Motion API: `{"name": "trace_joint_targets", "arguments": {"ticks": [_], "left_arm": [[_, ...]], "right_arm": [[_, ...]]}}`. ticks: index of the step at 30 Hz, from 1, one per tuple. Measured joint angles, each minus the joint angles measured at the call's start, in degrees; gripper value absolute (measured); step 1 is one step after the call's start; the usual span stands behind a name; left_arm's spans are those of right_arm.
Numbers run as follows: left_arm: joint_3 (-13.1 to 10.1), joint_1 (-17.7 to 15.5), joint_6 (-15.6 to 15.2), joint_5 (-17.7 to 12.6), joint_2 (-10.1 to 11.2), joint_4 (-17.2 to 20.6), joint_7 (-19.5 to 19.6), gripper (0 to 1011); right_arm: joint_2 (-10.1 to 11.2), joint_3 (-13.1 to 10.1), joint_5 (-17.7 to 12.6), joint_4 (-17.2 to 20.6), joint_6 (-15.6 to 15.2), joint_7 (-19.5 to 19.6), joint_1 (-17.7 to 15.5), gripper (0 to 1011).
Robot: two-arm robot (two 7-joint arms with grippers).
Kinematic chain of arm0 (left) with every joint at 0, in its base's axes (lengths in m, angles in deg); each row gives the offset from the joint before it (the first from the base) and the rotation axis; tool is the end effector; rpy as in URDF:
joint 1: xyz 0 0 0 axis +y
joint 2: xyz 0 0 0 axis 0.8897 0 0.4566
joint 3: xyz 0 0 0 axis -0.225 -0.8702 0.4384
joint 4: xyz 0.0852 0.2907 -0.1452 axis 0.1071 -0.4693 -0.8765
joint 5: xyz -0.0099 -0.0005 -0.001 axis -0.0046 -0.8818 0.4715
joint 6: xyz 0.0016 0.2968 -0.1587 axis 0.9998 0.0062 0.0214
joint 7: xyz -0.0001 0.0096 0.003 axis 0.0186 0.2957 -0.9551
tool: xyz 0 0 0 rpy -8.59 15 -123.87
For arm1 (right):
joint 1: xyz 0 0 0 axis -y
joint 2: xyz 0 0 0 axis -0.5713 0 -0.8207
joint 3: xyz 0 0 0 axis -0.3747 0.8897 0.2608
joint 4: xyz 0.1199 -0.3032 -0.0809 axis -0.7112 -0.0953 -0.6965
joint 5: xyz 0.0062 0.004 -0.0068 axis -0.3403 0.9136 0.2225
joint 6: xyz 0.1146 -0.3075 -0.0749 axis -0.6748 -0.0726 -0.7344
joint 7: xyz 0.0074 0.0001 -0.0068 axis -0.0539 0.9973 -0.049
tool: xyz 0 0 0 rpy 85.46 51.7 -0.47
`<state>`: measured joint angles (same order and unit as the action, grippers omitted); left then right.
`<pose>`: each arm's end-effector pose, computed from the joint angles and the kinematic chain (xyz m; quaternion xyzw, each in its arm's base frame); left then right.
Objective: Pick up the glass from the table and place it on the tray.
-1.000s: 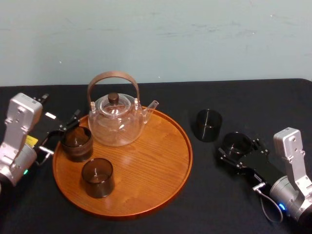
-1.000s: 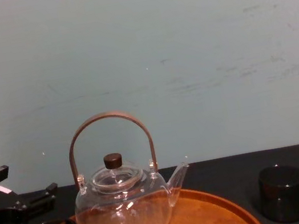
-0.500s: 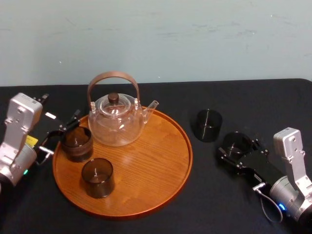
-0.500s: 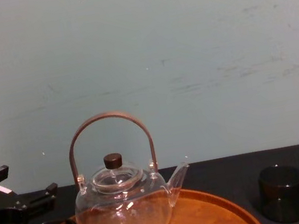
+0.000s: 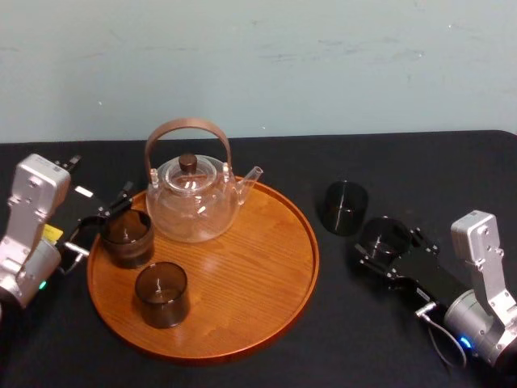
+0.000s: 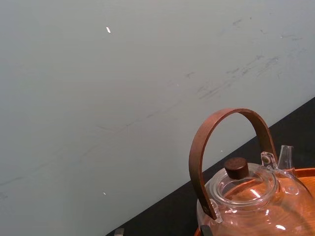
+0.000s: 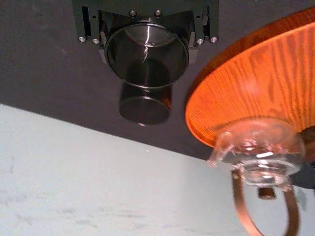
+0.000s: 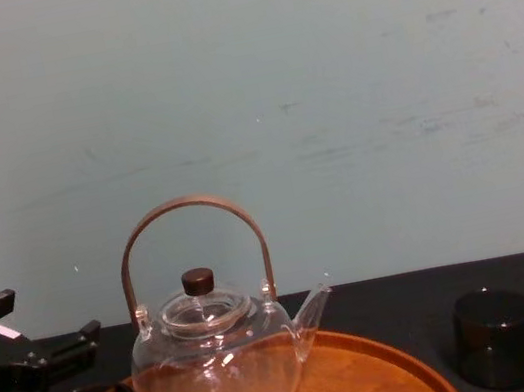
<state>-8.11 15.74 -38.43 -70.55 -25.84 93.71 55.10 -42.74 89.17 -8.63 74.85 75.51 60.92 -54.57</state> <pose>0.3918 0.1012 -0.3445 0.1415 -0.1323 0.5800 0.7913 0.3449 -0.0795 -0.4100 -0.0880 -0.0068 -0.5123 0.8543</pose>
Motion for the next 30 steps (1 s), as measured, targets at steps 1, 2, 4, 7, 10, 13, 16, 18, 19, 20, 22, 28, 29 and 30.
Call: {"name": "trace_joint_targets", "arguments": {"ticks": [1,2,4,7,10,13,16,18,19,20,22,28,29,30], "left_arm": [[0.0,0.0,0.0,0.0,0.0,0.0,0.0,1001],[0.0,0.0,0.0,0.0,0.0,0.0,0.0,1001],[0.0,0.0,0.0,0.0,0.0,0.0,0.0,1001],[0.0,0.0,0.0,0.0,0.0,0.0,0.0,1001],[0.0,0.0,0.0,0.0,0.0,0.0,0.0,1001],[0.0,0.0,0.0,0.0,0.0,0.0,0.0,1001],[0.0,0.0,0.0,0.0,0.0,0.0,0.0,1001],[0.0,0.0,0.0,0.0,0.0,0.0,0.0,1001],[0.0,0.0,0.0,0.0,0.0,0.0,0.0,1001],[0.0,0.0,0.0,0.0,0.0,0.0,0.0,1001],[0.0,0.0,0.0,0.0,0.0,0.0,0.0,1001],[0.0,0.0,0.0,0.0,0.0,0.0,0.0,1002],[0.0,0.0,0.0,0.0,0.0,0.0,0.0,1001],[0.0,0.0,0.0,0.0,0.0,0.0,0.0,1001]], "right_arm": [[0.1,0.1,0.0,0.3,0.0,-0.2,-0.1,908],[0.2,0.2,0.1,0.7,0.0,-0.3,-0.1,908],[0.6,0.6,0.6,1.8,-0.1,-0.7,-0.1,909],[1.0,1.3,1.3,3.4,-0.5,-1.0,-0.1,908],[1.2,2.1,2.1,5.0,-0.8,-1.3,-0.1,908],[1.4,3.0,2.9,6.3,-1.0,-1.6,0.2,908],[1.4,4.1,3.5,7.3,-1.1,-2.0,0.5,909],[1.4,4.6,3.7,7.6,-1.1,-2.0,0.7,908],[1.3,4.8,3.9,7.7,-1.1,-2.1,0.8,909],[1.2,5.2,4.0,7.8,-1.2,-2.1,1.0,909],[1.0,5.8,4.1,7.8,-1.2,-2.4,1.3,908],[0.5,7.7,4.0,6.9,-0.5,-3.6,2.2,908],[0.4,7.9,4.0,6.7,-0.3,-3.8,2.4,909],[0.3,8.2,4.0,6.5,-0.2,-4.1,2.5,908]]}}
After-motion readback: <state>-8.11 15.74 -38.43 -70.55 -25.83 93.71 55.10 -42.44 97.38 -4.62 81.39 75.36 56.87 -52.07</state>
